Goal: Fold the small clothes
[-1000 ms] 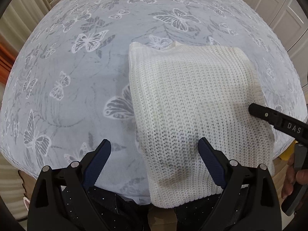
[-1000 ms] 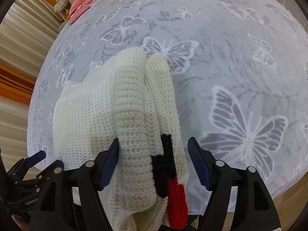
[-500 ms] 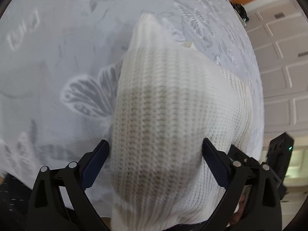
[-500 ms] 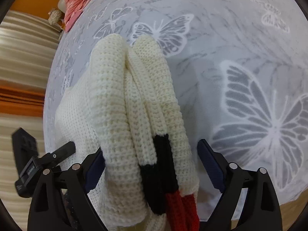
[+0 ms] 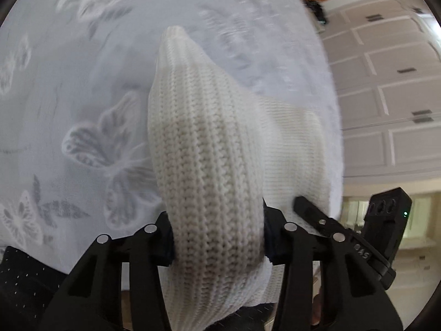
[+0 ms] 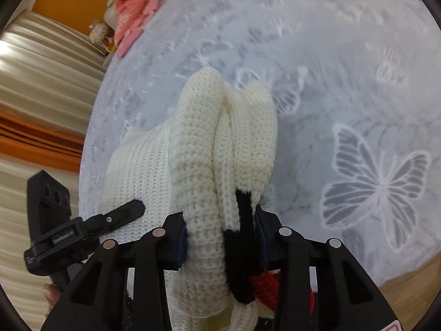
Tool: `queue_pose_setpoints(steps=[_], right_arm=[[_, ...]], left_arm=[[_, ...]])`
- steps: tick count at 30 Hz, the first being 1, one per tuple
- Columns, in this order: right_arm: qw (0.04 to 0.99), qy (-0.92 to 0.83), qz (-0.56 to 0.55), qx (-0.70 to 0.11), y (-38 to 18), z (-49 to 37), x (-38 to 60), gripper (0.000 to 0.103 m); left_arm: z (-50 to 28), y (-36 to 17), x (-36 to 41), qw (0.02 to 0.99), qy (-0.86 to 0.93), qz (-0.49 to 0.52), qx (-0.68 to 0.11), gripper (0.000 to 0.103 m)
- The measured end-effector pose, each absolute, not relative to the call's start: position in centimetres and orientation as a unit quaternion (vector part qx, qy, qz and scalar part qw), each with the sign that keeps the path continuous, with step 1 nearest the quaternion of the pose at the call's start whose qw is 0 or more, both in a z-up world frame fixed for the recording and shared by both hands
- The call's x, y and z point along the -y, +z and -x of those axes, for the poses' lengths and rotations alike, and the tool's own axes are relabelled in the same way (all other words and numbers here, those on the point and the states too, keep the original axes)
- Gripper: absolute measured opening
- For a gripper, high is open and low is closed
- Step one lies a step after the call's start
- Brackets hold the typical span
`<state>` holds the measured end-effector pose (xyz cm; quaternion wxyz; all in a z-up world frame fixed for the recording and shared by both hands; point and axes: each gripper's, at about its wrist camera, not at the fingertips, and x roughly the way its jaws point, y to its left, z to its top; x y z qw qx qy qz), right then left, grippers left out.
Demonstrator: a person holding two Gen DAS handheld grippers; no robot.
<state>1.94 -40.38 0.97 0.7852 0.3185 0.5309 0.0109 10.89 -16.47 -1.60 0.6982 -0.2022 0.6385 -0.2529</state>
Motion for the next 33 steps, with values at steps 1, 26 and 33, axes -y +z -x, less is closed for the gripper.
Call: queue_pose_setpoints(steps=[1,26,33], right_arm=[[0.793,0.010,-0.311,-0.524,2.5,-1.5,40.1,0.038],[0.837,0.040,-0.137,-0.528,3.9,-9.8,23.1,0.037],[0.848,0.104,-0.107,-0.509,6.8,-6.5,19.0,0.028]], left_arm=[[-10.5,0.1,16.7,0.704,-0.267,0.196,-0.628,0.044],[-15.3,1.7,-1.5,0.825,-0.113,0.056,-0.551,0.068],[-11.4,1.5,-4.6,0.836,-0.093,0.129,-0.524,0.078]])
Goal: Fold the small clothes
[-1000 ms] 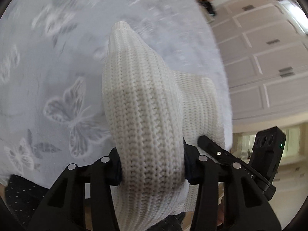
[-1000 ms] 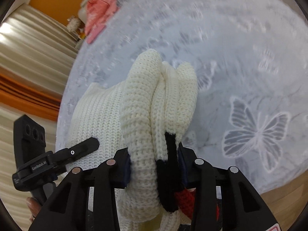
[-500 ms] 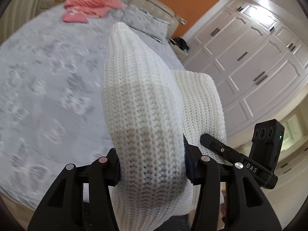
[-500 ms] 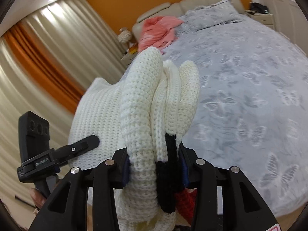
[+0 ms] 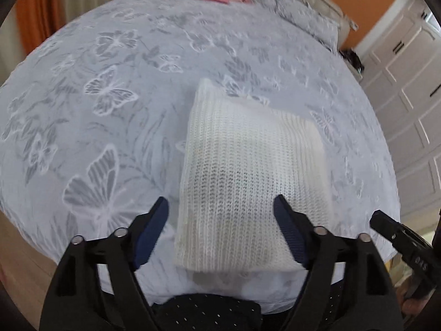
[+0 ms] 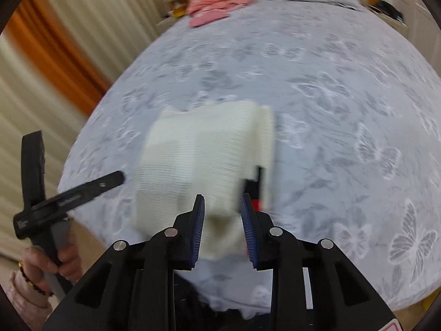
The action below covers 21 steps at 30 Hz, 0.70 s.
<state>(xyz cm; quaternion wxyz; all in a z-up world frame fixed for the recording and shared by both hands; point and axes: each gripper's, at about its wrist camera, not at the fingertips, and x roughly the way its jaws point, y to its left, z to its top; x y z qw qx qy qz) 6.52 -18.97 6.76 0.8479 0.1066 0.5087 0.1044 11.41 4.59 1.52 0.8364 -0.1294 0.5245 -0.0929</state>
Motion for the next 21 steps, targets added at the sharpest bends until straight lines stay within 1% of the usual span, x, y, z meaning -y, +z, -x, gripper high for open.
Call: queue_pose_setpoints(steps=[3,5,8,9,12,14,15,16,17,18,19,21], right_arm=[[0.839,0.122,-0.088,-0.522,5.3,-8.4,17.2,0.028],[0.824,0.116,-0.056,-0.552,2.9,-9.6,15.9,0.028],[0.794,0.058,0.000,-0.606,-2.4,-10.7,16.5,0.026],[0.792,0.051,-0.004,-0.609,-2.9,-10.6,17.1,0.034],[0.801,0.053,-0.062,-0.593,-1.0,-9.1,18.7,0.035],[0.823,0.053,-0.066,-0.562,1.6,-7.4,19.2,0.041],[0.833,0.049,-0.061,-0.548,2.6,-6.4,19.4,0.052],[0.843,0.041,-0.052,-0.534,3.5,-5.3,19.6,0.066],[0.855,0.030,-0.041,-0.517,4.4,-4.1,19.9,0.072],[0.860,0.024,-0.037,-0.508,4.7,-3.4,20.2,0.082],[0.868,0.018,-0.031,-0.495,5.2,-2.4,20.5,0.086],[0.879,0.006,-0.009,-0.477,5.5,-0.6,20.9,0.087]], left_arm=[[-10.7,1.5,-3.3,0.840,-0.075,0.108,-0.527,0.078],[-10.4,1.4,-2.2,0.840,-0.068,0.076,-0.532,0.078],[-9.8,1.4,-1.7,0.843,-0.067,0.039,-0.532,0.078],[-9.8,1.4,-1.7,0.844,-0.066,0.034,-0.532,0.078],[-8.9,1.9,-1.5,0.848,-0.065,0.015,-0.525,0.080],[-8.4,2.0,-1.4,0.852,-0.061,0.007,-0.520,0.081],[-8.1,2.1,-1.4,0.853,-0.060,0.007,-0.519,0.081],[-7.8,2.2,-1.3,0.854,-0.059,0.007,-0.517,0.082],[-7.5,2.3,-1.2,0.855,-0.056,0.008,-0.516,0.086],[-7.2,2.5,-1.2,0.857,-0.054,0.010,-0.512,0.087],[-6.7,2.7,-1.2,0.862,-0.052,0.011,-0.505,0.087],[-5.8,3.2,-1.0,0.870,-0.045,0.004,-0.491,0.093]])
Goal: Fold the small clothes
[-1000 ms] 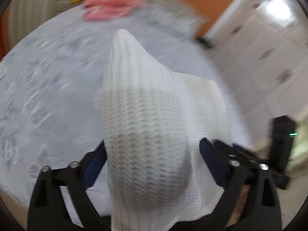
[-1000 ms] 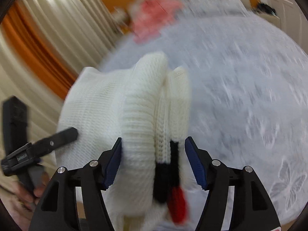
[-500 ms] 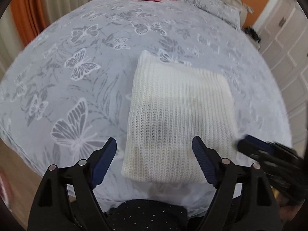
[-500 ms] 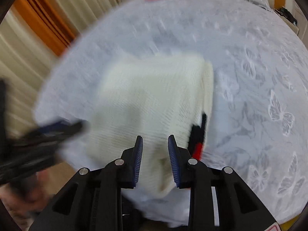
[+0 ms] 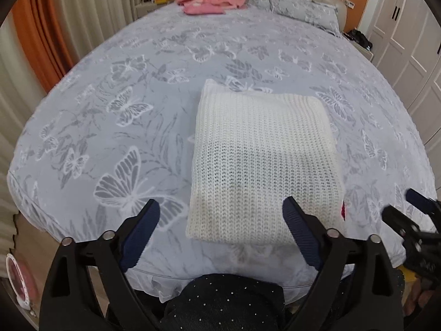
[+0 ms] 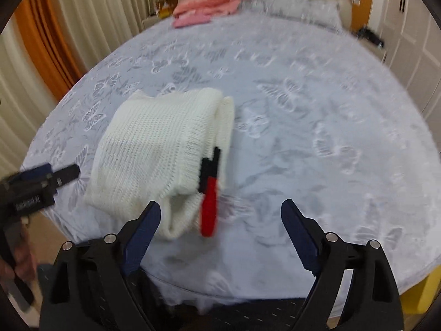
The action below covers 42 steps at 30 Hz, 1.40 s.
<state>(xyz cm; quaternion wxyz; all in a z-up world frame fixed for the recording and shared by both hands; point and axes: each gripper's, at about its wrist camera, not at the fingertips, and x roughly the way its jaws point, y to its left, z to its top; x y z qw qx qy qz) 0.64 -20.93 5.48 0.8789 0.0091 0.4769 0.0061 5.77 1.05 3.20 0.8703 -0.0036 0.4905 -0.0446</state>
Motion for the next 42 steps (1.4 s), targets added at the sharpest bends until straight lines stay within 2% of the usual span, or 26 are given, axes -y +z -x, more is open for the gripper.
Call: queue_pose_setpoints(steps=[6,8,11,19,42], right_arm=[[0.876,-0.041,0.033,-0.480,3.2,2.2,21.8,0.088],[0.880,-0.041,0.012,-0.474,2.3,3.7,22.4,0.092],[0.866,-0.051,-0.031,-0.497,0.7,4.4,23.4,0.092],[0.876,-0.045,-0.079,-0.474,1.2,5.2,24.5,0.092],[0.898,-0.028,-0.068,-0.434,2.6,6.3,22.8,0.092]], left_arm=[[-2.2,3.7,-0.6,0.896,-0.017,-0.009,-0.443,0.098],[-1.4,3.1,-0.4,0.893,-0.026,-0.001,-0.448,0.098],[-0.5,1.6,0.3,0.878,-0.033,0.001,-0.477,0.098],[1.2,1.6,1.1,0.887,-0.023,-0.022,-0.460,0.098],[2.7,2.2,0.2,0.896,0.005,-0.017,-0.445,0.098]])
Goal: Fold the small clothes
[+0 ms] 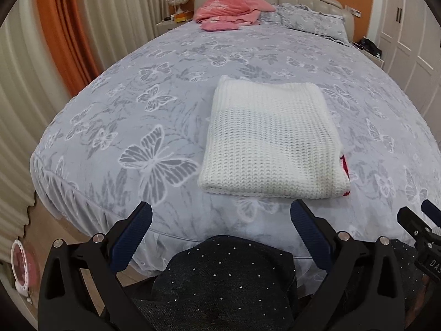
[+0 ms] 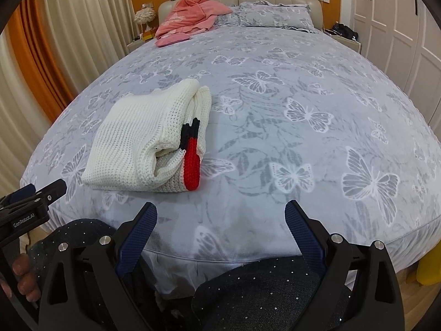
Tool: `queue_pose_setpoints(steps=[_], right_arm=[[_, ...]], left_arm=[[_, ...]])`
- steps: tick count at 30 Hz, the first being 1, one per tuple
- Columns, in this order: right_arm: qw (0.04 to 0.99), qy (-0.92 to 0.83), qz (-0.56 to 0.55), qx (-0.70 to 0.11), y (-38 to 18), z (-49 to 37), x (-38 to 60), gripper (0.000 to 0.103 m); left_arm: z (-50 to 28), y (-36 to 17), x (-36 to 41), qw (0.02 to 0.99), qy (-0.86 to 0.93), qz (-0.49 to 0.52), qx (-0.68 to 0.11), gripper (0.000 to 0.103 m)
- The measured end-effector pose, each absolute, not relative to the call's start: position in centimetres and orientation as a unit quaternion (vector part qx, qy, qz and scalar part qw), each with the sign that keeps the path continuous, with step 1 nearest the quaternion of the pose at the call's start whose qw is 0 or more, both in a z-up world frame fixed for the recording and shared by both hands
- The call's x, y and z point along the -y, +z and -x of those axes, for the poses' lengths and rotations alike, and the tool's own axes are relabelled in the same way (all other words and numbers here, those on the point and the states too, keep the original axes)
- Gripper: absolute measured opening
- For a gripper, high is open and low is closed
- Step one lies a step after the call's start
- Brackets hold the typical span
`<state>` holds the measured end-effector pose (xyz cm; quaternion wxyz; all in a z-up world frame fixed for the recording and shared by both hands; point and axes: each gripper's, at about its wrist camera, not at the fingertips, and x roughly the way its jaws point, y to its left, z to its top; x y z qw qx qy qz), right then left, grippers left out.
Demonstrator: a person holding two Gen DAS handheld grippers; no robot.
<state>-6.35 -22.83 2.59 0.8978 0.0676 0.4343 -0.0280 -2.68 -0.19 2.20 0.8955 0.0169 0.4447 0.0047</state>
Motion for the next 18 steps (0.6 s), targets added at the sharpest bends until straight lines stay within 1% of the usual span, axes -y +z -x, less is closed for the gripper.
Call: queue_pose_setpoints(steps=[7,18], right_arm=[[0.901,-0.027,-0.048,-0.429,2.9,6.7,22.1,0.092],[0.905,-0.036,-0.045,-0.421,3.2,7.1,21.9,0.092]], left_arm=[[3.6,2.5,1.5,0.905,0.000,-0.052,-0.422,0.098],[4.2,2.9,0.7,0.912,0.016,-0.040,-0.409,0.098]])
